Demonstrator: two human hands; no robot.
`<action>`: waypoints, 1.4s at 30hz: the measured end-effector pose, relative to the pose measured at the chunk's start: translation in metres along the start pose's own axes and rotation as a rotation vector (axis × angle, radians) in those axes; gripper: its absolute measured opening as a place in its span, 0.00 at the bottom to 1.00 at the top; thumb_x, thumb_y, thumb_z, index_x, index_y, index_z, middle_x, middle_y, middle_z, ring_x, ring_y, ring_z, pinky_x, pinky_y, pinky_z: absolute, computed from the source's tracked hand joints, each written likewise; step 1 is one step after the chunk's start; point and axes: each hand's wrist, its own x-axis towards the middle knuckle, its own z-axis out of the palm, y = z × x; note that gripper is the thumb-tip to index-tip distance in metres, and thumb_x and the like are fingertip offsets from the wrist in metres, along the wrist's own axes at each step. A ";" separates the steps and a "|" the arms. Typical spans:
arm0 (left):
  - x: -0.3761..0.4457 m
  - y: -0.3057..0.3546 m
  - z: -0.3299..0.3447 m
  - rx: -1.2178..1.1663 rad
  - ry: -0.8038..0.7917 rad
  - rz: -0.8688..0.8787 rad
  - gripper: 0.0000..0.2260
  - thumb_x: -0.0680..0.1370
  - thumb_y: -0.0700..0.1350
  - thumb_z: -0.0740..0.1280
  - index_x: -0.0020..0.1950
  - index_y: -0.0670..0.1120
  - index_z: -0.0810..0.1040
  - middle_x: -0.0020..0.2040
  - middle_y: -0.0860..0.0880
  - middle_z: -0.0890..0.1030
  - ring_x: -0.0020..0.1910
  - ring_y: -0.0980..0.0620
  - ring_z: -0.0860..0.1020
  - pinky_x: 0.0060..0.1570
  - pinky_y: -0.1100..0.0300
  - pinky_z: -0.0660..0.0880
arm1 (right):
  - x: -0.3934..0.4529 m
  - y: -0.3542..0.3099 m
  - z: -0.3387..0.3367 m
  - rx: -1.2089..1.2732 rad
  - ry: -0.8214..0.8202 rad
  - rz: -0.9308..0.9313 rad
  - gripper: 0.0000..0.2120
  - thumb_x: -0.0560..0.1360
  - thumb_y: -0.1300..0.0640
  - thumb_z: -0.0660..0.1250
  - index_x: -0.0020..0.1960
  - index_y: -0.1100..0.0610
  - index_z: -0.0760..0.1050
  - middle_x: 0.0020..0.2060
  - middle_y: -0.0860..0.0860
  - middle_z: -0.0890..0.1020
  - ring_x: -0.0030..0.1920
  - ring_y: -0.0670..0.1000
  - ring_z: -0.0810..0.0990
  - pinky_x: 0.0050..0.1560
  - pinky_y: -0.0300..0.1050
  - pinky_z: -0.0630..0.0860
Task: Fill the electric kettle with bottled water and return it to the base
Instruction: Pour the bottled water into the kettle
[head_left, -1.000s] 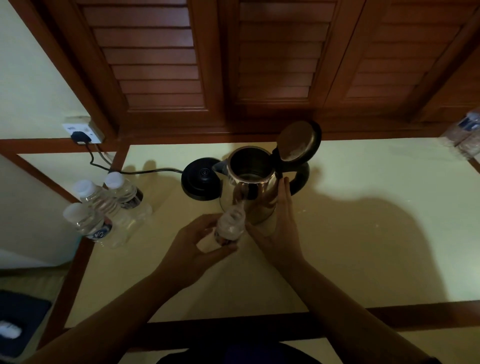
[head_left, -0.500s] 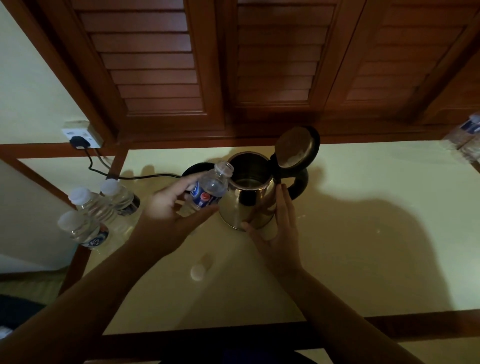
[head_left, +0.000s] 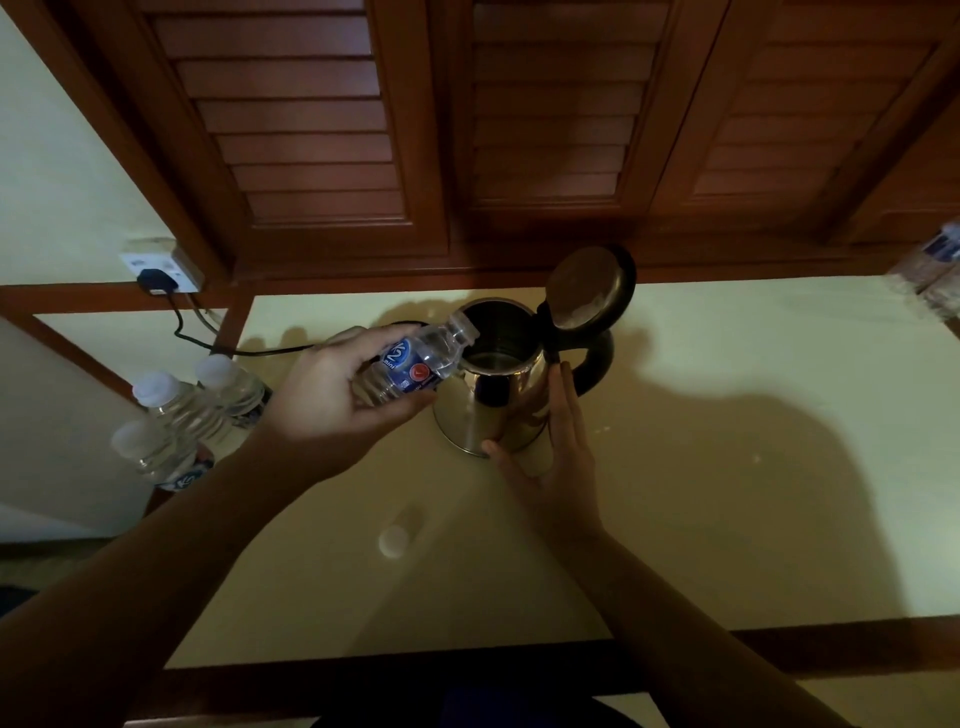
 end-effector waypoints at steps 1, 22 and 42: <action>0.002 -0.001 -0.001 0.020 -0.003 0.010 0.29 0.73 0.65 0.71 0.72 0.56 0.77 0.56 0.60 0.81 0.54 0.66 0.78 0.52 0.75 0.71 | 0.000 0.000 0.000 0.008 -0.005 0.002 0.52 0.75 0.47 0.79 0.86 0.48 0.47 0.86 0.49 0.52 0.83 0.36 0.50 0.76 0.26 0.55; 0.021 0.005 -0.016 0.269 -0.072 0.050 0.30 0.72 0.62 0.70 0.73 0.56 0.76 0.52 0.56 0.79 0.47 0.53 0.80 0.46 0.52 0.79 | 0.000 0.003 0.002 -0.002 -0.001 0.010 0.52 0.75 0.46 0.78 0.86 0.46 0.47 0.86 0.49 0.52 0.82 0.33 0.49 0.74 0.23 0.54; 0.028 0.002 -0.019 0.271 -0.111 0.057 0.29 0.70 0.66 0.67 0.72 0.63 0.73 0.52 0.58 0.78 0.50 0.54 0.80 0.49 0.48 0.79 | 0.000 0.004 0.000 0.017 -0.001 -0.003 0.53 0.75 0.50 0.80 0.86 0.48 0.47 0.86 0.48 0.52 0.83 0.37 0.52 0.77 0.29 0.57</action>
